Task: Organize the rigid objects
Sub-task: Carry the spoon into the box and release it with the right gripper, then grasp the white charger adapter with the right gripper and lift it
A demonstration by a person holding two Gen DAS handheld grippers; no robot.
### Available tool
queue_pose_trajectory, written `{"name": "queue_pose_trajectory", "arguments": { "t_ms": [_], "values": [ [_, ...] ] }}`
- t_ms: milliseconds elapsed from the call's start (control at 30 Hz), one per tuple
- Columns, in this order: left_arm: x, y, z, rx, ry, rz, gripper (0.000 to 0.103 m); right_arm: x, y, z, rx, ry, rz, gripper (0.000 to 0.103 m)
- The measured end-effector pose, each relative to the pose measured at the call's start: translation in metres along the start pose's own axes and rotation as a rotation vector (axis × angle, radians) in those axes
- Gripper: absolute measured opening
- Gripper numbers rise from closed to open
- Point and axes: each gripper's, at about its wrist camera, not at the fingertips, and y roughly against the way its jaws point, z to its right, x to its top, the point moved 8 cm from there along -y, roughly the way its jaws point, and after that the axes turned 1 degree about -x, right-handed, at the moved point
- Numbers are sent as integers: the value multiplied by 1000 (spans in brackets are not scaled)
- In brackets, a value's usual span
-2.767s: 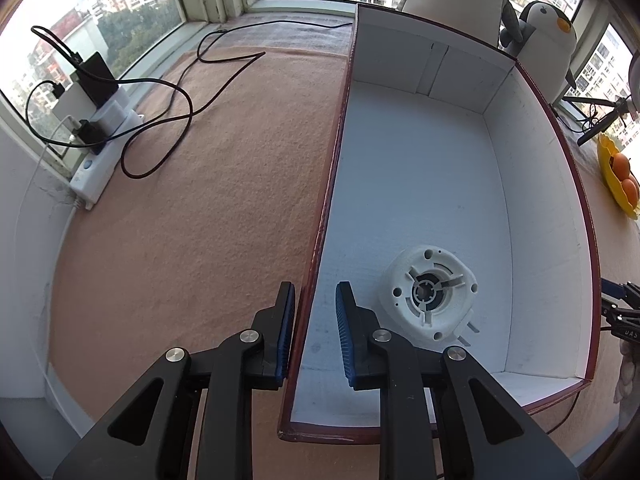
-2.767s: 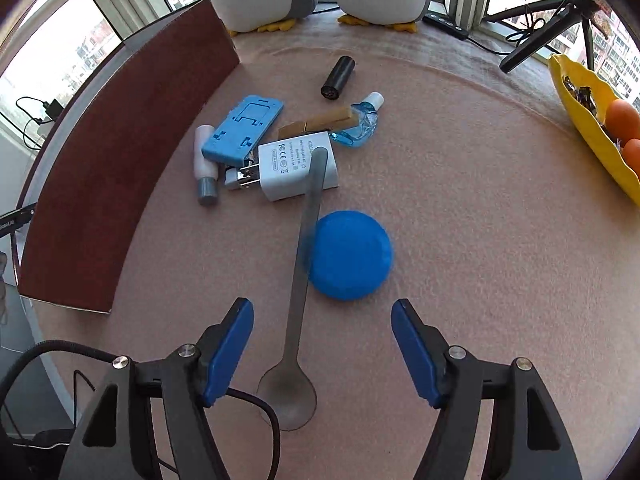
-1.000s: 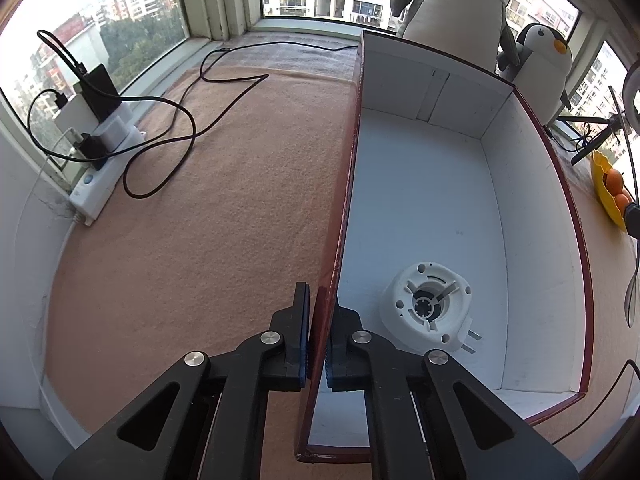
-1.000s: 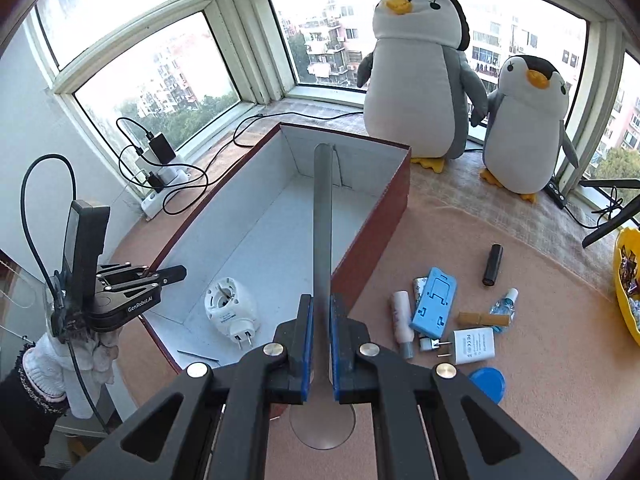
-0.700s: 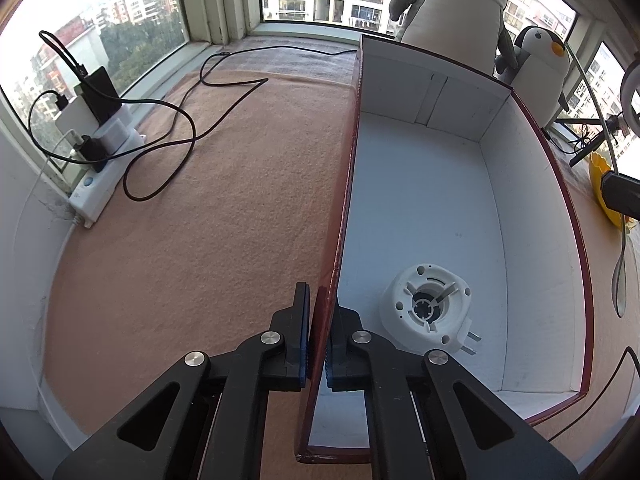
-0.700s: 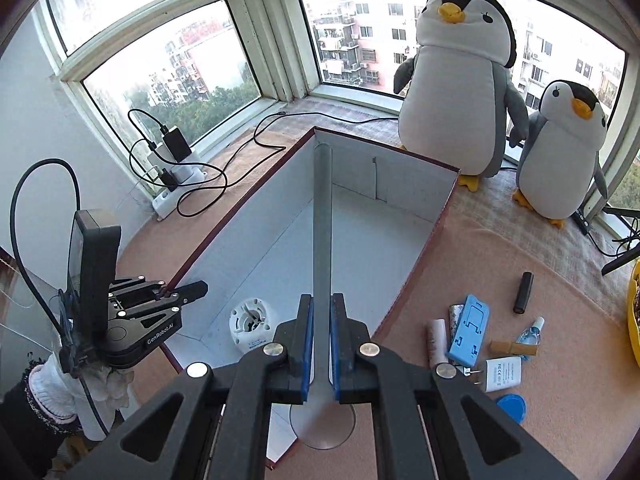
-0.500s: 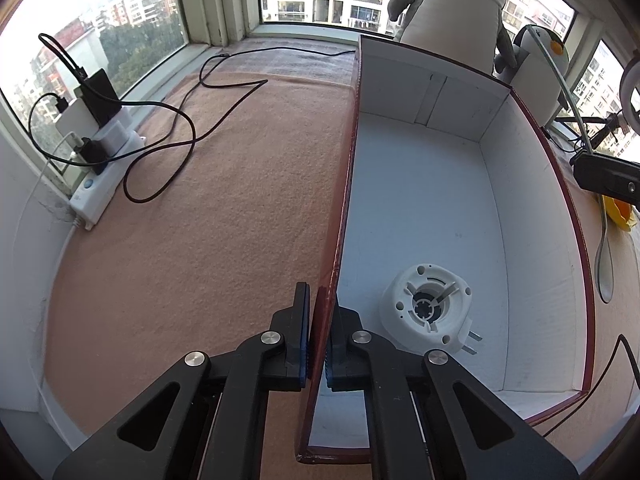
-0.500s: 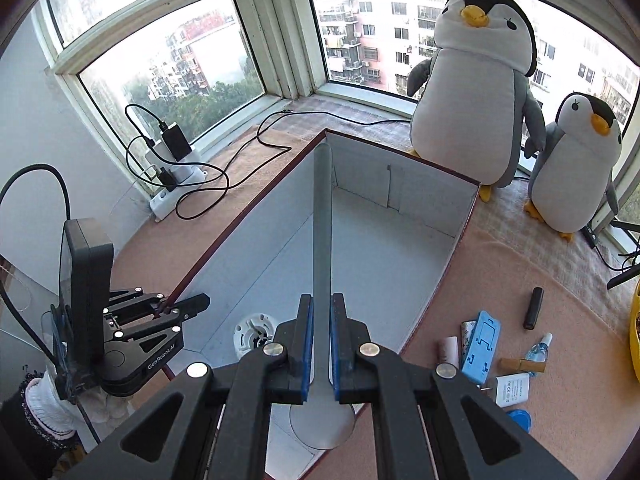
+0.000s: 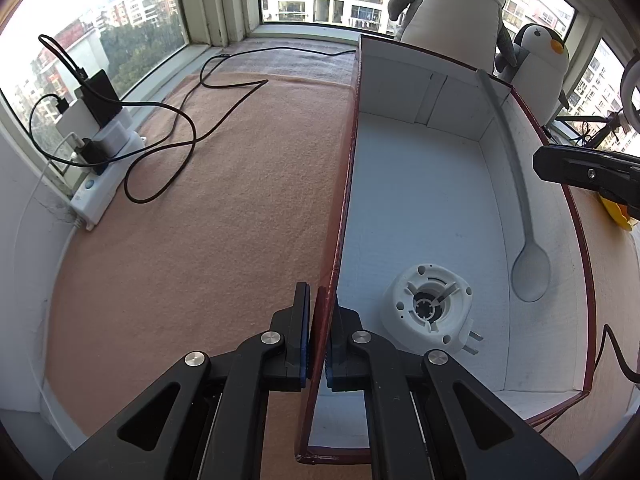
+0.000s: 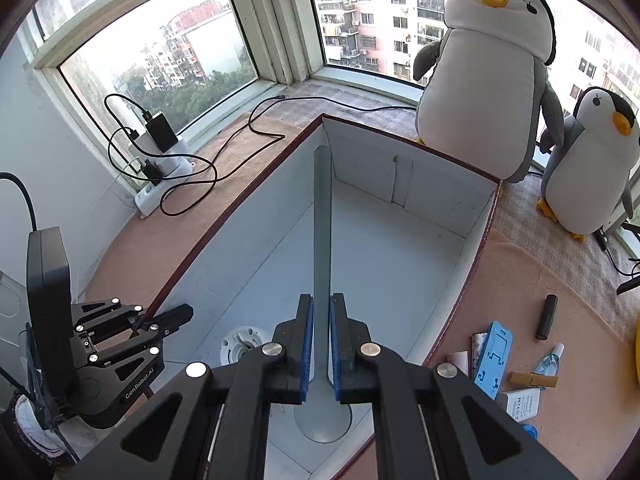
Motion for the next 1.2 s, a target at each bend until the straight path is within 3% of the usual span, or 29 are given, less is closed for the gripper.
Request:
{"name": "queue_pose_trajectory", "arguments": {
  "t_ms": [33,100,133,433,700,833,967,1200],
  "values": [
    [0,0,0,1,-1,-1,5,1,1,1,0,-4,6,33],
    [0,0,0,0,2,-3,5,3,6,3,-1,-10,33,57],
    [0,0,-1,-3,4,-6,5,4,10,4,-5,-11,50,61],
    [2,-3,-3,-6,6,-16,5,-5,30,31,-23,-56,83,67],
    [1,-5,-2,0,5,-20,5,-41,57,102,-77,-171,97,67],
    [0,-5,-1,-1,0,-27,8,-70,64,149,-129,-235,72,67],
    [-3,-8,4,-9,-10,-47,19,-102,59,189,-188,-288,25,67],
    [-5,-6,4,-2,-2,-48,19,-150,38,225,-218,-332,-64,67]
  ]
}}
